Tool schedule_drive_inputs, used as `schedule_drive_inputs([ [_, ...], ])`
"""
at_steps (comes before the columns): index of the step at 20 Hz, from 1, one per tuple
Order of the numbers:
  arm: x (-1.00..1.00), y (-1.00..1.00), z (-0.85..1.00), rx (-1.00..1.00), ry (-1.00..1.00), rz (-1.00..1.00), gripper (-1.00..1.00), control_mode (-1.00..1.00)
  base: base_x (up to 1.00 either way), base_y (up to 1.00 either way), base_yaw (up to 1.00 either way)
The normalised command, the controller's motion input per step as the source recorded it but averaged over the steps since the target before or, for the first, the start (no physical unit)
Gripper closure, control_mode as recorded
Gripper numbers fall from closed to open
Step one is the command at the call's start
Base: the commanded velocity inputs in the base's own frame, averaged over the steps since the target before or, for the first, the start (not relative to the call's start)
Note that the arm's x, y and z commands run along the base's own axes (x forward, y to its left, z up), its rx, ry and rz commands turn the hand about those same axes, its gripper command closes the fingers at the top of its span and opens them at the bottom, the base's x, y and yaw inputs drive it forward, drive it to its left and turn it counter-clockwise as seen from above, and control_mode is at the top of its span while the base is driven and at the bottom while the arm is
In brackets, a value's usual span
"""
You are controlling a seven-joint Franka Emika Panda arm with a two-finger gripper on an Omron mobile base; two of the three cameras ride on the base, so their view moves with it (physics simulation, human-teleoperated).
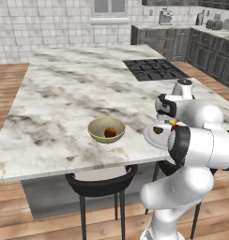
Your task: Take the fruits from the plate on the dining counter and place two fruits in each bowl.
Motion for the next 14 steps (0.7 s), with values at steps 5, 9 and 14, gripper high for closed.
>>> schedule_drive_inputs([
  [5, -0.13, 1.00, 0.78, 0.00, 0.00, 0.04, 1.00, -1.00, 0.00, 0.00, 0.00],
  [9, -0.25, 1.00, 0.29, 0.00, -0.01, 0.06, 1.00, -1.00, 0.00, 0.00, 0.00],
  [14, -0.04, 1.00, 0.11, 0.01, 0.00, 0.12, 1.00, -1.00, 0.00, 0.00, 0.00],
])
